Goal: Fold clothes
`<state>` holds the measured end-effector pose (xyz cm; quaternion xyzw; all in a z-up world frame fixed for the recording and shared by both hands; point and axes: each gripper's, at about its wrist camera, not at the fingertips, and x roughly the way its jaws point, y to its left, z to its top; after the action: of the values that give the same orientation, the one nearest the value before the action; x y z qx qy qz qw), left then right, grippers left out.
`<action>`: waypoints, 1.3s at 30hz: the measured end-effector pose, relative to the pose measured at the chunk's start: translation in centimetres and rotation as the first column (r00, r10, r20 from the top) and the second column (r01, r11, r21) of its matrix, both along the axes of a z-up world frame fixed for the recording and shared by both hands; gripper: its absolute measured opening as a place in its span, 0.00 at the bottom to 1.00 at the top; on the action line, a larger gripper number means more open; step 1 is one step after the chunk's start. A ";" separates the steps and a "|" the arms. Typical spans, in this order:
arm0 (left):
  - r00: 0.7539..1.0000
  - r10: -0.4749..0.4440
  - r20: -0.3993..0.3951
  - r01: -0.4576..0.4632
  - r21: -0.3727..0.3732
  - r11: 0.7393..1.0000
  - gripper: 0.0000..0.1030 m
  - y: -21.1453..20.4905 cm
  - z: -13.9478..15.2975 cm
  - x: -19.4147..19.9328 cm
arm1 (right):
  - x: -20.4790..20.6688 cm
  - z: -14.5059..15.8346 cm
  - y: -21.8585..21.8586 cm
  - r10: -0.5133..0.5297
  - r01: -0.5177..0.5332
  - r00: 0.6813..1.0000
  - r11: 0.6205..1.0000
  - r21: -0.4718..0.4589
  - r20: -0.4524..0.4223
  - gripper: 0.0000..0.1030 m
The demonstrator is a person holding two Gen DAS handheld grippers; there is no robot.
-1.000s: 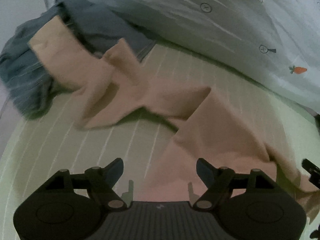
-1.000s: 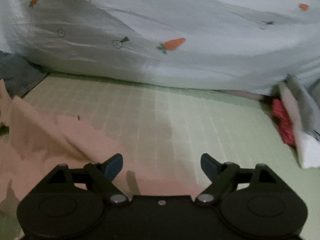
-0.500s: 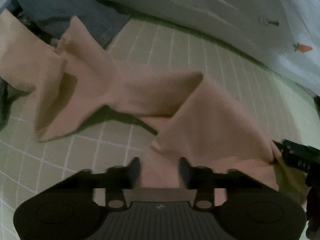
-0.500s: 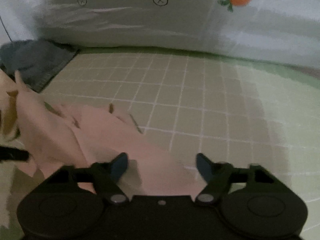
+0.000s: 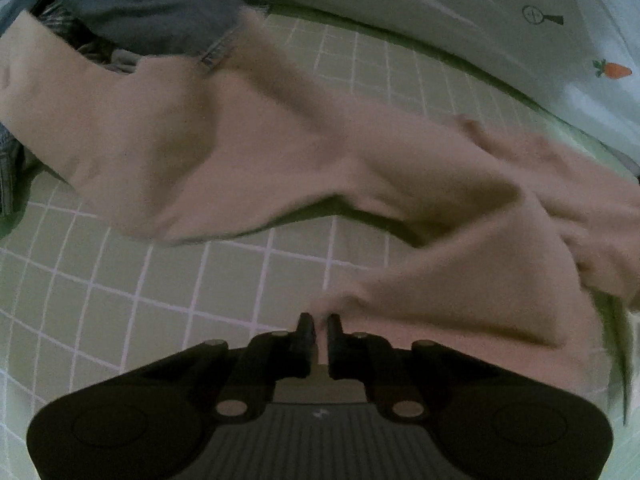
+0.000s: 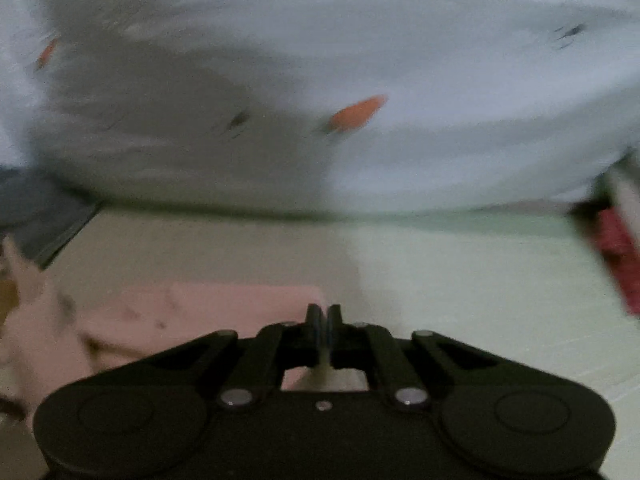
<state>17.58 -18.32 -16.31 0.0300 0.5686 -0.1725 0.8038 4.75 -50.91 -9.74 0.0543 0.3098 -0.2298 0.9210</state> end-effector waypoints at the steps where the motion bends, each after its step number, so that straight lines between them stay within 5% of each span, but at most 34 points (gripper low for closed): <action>1: 1.000 -0.002 0.000 0.002 0.003 1.000 0.07 0.0 0.0 0.0 | -0.2 0.1 -0.7 -0.025 0.025 1.000 0.999 -0.019 0.001 0.03; 7: 1.000 0.010 -0.006 -0.010 -0.007 1.000 0.08 0.0 0.3 0.1 | -2.3 -0.8 -2.7 -0.119 0.121 0.992 0.992 0.039 -0.050 0.08; 9: 1.000 0.012 -0.007 -0.012 -0.013 1.000 0.11 -0.1 0.3 0.1 | -2.8 -1.1 -2.4 -0.147 0.150 0.987 0.988 0.028 -0.071 0.19; 11: 1.000 0.016 0.003 -0.016 -0.017 1.000 0.18 -0.1 0.6 0.1 | -3.3 -1.1 -2.1 -0.181 0.183 0.980 0.983 0.013 -0.080 0.42; 19: 0.996 0.071 0.061 -0.071 0.001 0.997 0.37 1.1 2.5 0.3 | -5.2 -0.5 -1.1 -0.201 0.206 0.977 0.975 0.079 -0.067 0.57; 24: 0.988 0.117 0.103 -0.119 0.011 0.993 0.54 2.7 3.8 0.1 | -3.4 0.0 2.6 -0.115 0.121 0.991 0.989 0.087 -0.068 0.64; 27: 0.980 0.155 0.122 -0.157 0.001 0.988 0.69 4.3 4.9 -0.9 | -2.5 1.1 6.6 -0.022 0.026 0.998 0.997 0.067 -0.053 0.80; 32: 0.973 0.206 0.108 -0.208 0.001 0.978 0.75 7.7 5.1 -2.3 | -0.9 1.8 14.4 0.125 -0.127 0.988 0.992 -0.010 -0.091 0.98; 39: 0.969 0.231 0.085 -0.231 -0.009 0.973 0.78 13.0 4.7 -4.2 | 0.3 -0.2 23.9 0.277 -0.280 0.946 0.960 0.008 -0.167 0.98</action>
<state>13.34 -5.35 -11.65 -0.0284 0.5335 -0.0760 0.8419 5.06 -26.97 -9.90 -0.0169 0.3884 -0.1038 0.9155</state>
